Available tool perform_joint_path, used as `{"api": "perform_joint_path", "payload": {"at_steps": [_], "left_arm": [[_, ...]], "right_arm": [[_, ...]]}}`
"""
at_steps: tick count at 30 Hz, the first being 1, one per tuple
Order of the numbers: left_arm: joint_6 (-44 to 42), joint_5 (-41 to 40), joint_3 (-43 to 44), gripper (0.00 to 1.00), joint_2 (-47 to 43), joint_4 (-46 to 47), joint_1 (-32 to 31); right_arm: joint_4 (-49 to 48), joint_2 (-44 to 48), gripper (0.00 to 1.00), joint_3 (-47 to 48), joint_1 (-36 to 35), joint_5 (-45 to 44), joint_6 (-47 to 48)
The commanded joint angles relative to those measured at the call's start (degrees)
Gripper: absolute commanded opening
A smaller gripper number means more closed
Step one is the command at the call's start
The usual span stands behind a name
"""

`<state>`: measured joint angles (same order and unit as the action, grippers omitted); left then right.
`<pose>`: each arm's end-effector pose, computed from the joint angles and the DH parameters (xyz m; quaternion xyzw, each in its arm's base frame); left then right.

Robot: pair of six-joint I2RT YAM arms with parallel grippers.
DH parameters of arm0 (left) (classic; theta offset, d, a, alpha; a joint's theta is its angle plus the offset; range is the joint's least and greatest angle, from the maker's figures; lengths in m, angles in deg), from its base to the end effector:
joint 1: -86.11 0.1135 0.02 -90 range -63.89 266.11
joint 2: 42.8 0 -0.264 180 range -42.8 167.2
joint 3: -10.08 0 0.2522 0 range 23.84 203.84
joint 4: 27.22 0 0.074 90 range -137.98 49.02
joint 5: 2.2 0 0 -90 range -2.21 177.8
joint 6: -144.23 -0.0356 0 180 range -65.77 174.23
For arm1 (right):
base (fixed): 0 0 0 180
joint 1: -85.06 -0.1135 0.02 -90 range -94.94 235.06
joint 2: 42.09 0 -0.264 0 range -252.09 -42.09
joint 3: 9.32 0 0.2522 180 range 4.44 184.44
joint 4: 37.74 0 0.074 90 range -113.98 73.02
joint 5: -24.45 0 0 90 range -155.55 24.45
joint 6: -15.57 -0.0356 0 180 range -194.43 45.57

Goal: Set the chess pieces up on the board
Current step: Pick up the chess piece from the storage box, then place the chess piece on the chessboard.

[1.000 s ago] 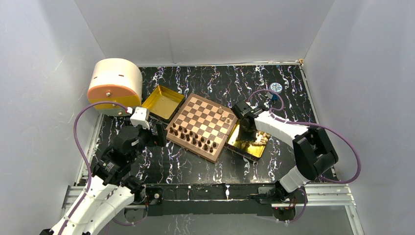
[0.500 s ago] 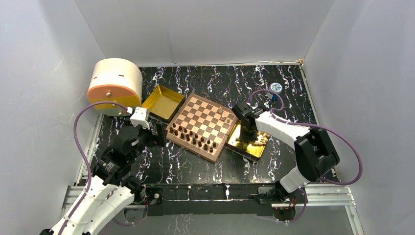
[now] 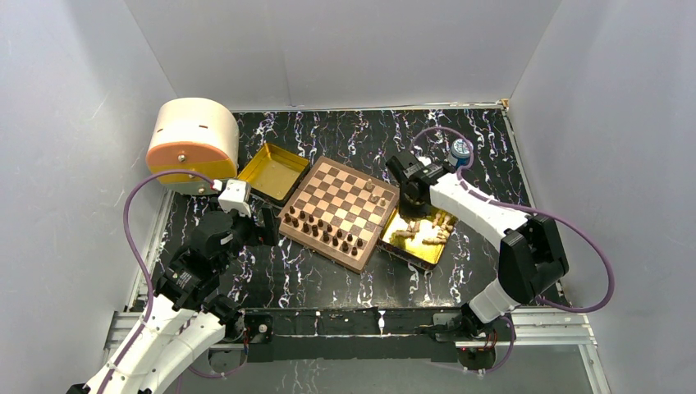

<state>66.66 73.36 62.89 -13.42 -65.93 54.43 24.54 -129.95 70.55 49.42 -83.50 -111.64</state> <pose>0.1119 -0.0586 0.3147 0.0567 0.7902 -0.1335 0.5955 0.2472 0.1637 0.2407 0.0401 0.9727 -0.0232 0.2274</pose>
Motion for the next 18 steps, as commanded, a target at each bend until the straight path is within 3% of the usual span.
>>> {"api": "perform_joint_path", "payload": {"at_steps": [1,18], "left_arm": [[-0.38,-0.94,-0.02,0.95,-0.68,0.02,-0.22],[-0.32,-1.10,-0.11,0.95,-1.39,0.06,-0.24]], "right_arm": [[0.93,-1.32,0.22,6.56,0.20,-2.07,3.09],[-4.29,-19.57,0.23,26.18,2.70,3.73,12.43]]}}
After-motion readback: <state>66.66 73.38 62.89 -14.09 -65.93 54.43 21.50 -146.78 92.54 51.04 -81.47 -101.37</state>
